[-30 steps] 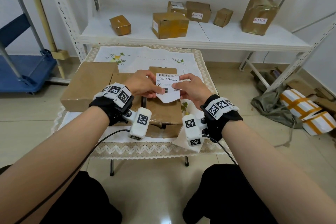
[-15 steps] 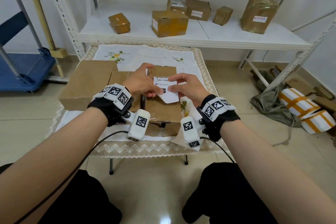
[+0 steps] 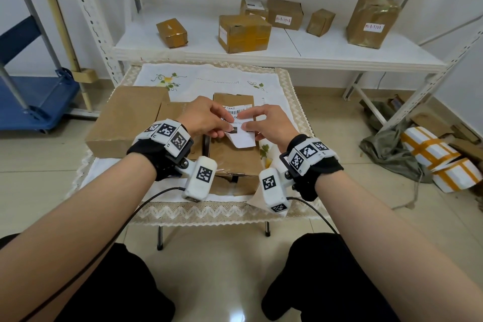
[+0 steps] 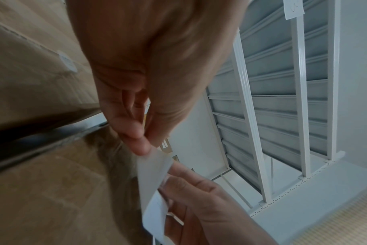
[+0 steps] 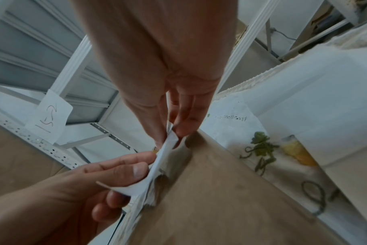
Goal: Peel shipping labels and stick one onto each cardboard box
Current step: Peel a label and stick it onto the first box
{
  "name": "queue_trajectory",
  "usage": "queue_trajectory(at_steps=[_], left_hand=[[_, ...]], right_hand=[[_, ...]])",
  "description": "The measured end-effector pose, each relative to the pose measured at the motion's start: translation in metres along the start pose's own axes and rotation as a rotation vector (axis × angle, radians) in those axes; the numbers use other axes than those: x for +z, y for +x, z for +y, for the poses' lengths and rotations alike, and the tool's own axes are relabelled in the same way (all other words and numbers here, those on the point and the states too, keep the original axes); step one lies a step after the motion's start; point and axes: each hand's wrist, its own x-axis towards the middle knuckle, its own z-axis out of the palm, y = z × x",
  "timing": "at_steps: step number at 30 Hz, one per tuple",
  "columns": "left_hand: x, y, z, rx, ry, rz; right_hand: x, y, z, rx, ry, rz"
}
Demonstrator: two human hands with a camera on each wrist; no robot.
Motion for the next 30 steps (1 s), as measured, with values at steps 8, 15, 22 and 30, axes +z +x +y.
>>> queue_trajectory(at_steps=[8,15,22,30], left_hand=[[0.003,0.000,0.002,-0.022,0.000,0.019],[0.000,-0.002,0.002,-0.029,-0.028,0.001],[0.003,-0.008,0.002,0.015,-0.072,0.005],[0.001,-0.007,0.003,0.003,-0.065,-0.001]], right_hand=[[0.001,0.001,0.000,0.020,-0.036,-0.015],[0.000,0.003,0.000,0.030,-0.031,-0.036],[0.007,0.009,0.002,0.029,-0.084,0.036],[0.011,0.011,-0.009,0.027,-0.168,0.052]])
